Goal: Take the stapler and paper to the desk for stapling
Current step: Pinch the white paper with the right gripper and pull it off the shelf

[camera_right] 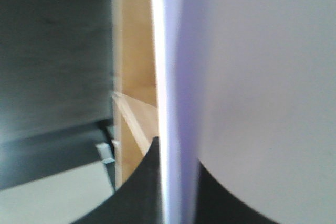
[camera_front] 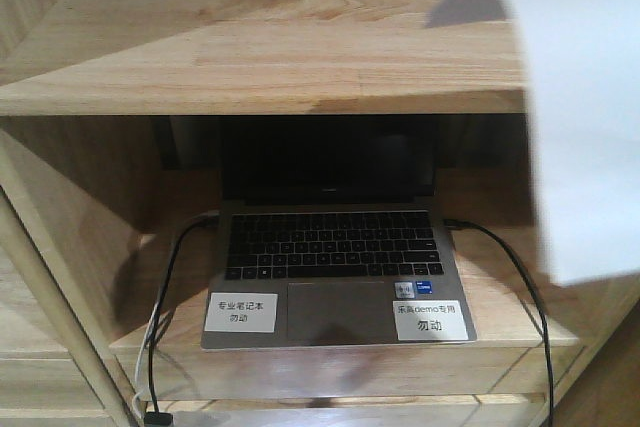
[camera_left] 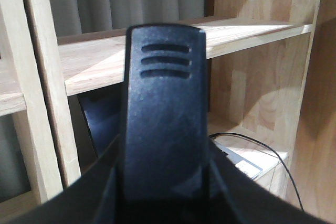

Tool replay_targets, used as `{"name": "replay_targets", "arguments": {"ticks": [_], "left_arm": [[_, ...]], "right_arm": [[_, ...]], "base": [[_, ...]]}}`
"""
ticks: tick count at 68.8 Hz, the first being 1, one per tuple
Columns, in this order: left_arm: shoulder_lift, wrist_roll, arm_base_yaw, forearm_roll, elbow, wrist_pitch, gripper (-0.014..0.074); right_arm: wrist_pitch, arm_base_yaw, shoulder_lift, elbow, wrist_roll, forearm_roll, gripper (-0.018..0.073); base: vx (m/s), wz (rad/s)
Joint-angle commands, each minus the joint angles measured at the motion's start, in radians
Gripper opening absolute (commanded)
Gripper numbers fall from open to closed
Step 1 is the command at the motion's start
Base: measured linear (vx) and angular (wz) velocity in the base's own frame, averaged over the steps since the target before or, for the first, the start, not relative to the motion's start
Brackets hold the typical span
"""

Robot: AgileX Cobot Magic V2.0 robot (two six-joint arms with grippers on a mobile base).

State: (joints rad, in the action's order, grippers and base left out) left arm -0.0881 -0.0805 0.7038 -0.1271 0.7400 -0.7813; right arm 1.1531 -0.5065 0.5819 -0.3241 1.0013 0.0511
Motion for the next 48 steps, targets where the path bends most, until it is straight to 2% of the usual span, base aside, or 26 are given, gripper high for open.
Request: {"name": "replay_targets", "arguments": {"ticks": [1,33,48], "left_arm": [[-0.018,-0.002,0.002,-0.003,0.025,0.114,-0.0006],[-0.018,-0.002,0.002,-0.003,0.025,0.114,-0.0006],[-0.018,-0.002,0.002,-0.003,0.025,0.114,-0.0006]], "right_arm": [[0.009,-0.002,-0.031,-0.031,-0.004,0.015,-0.001],[-0.139,-0.002,-0.178,-0.031,0.036,0.018,-0.001],[-0.15,-0.002,-0.214,-0.031,0.046,0.045,-0.001]], "base": [[0.0,0.0],[0.0,0.0],[0.0,0.0]]}}
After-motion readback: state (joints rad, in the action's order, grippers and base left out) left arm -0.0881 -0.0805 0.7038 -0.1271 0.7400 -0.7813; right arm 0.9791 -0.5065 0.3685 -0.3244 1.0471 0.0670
